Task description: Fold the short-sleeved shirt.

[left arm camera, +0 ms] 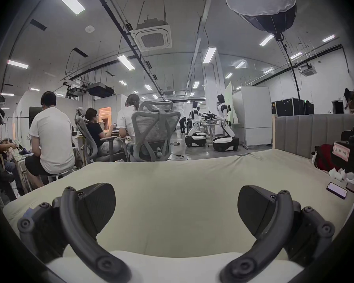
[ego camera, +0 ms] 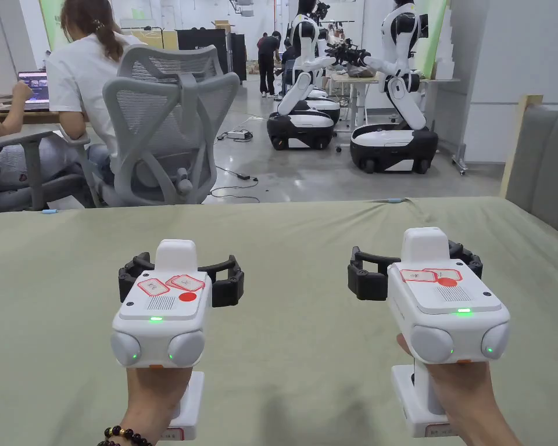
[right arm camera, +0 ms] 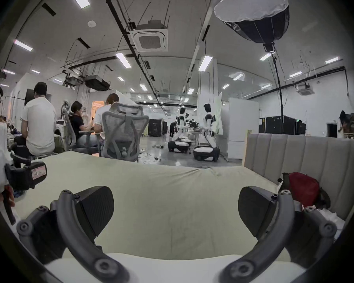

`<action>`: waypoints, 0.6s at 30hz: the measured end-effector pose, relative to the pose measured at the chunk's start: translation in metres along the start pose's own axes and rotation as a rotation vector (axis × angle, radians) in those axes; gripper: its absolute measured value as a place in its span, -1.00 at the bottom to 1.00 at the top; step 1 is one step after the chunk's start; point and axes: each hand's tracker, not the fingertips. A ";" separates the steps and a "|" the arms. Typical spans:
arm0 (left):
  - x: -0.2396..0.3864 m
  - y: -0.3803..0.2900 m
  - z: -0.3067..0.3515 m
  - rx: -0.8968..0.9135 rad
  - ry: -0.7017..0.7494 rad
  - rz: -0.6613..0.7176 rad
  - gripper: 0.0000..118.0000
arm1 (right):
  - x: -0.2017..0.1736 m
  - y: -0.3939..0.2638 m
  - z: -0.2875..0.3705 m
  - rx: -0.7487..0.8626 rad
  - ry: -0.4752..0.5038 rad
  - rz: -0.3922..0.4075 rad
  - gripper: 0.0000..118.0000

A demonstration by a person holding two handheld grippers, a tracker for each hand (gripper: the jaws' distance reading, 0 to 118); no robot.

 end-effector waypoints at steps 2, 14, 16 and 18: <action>0.000 -0.001 -0.001 0.000 -0.008 -0.006 1.00 | 0.001 0.001 0.000 0.014 -0.002 -0.004 1.00; 0.001 0.000 -0.003 0.003 -0.007 -0.004 1.00 | 0.003 0.021 0.000 -0.054 -0.015 -0.069 1.00; 0.001 0.001 -0.003 0.004 -0.008 -0.004 1.00 | -0.002 0.023 0.001 -0.040 -0.053 -0.003 1.00; 0.000 0.000 -0.004 0.008 -0.003 -0.002 1.00 | -0.008 0.020 0.001 -0.013 -0.092 0.047 1.00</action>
